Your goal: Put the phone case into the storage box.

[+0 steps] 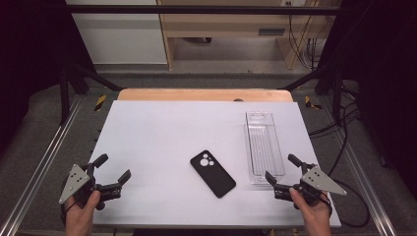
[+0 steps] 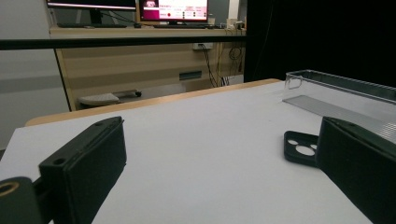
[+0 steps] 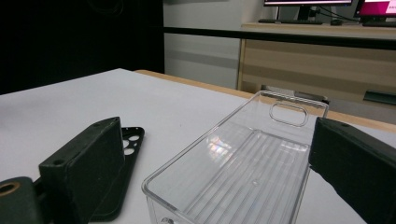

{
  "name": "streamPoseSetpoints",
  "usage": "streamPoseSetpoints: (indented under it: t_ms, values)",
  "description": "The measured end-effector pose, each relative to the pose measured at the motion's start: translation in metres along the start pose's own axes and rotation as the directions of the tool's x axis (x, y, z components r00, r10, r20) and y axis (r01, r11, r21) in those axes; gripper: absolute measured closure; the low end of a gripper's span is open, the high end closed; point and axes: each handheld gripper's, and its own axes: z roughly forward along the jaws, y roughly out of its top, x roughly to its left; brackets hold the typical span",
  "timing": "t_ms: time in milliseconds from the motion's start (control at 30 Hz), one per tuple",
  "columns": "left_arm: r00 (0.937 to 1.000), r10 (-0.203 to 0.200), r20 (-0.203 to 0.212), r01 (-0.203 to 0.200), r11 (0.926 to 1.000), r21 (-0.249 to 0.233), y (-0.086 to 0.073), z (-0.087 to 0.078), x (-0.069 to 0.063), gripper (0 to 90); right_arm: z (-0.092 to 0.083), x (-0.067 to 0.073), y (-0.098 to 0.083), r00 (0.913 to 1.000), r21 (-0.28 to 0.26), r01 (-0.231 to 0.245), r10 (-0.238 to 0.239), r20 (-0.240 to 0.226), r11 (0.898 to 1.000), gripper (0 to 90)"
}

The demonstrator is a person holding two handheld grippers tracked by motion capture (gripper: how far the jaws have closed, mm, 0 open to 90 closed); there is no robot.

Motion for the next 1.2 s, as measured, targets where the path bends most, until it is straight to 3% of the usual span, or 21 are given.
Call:
streamPoseSetpoints:
  t_ms: [267,500,667,900,1200]
  values:
    - [1.0000,-0.003,-0.006,0.003,1.0000,0.002,0.000,0.000,-0.001,1.7,0.000,0.001,0.000,0.9994,0.035,-0.022,0.021,0.026,0.999,3.7]
    - [0.9996,-0.003,-0.028,0.003,1.0000,-0.003,0.001,-0.002,0.001,1.7,0.003,0.007,0.007,0.9972,0.024,-0.028,0.026,0.070,0.999,3.7]
    - [0.9991,-0.007,-0.041,0.007,1.0000,-0.006,0.001,-0.004,0.002,1.7,0.019,0.032,0.024,0.9953,0.036,-0.027,0.023,0.094,0.999,5.1]
    - [0.9990,-0.010,-0.044,0.009,0.9999,-0.006,0.000,-0.004,0.001,1.7,0.046,0.068,0.043,0.9982,0.079,0.033,-0.037,0.046,0.996,5.3]
    - [0.9988,-0.012,-0.047,0.012,0.9999,-0.006,0.000,-0.005,0.001,1.7,0.077,0.092,0.051,0.9983,0.123,0.056,-0.057,0.006,0.991,4.9]
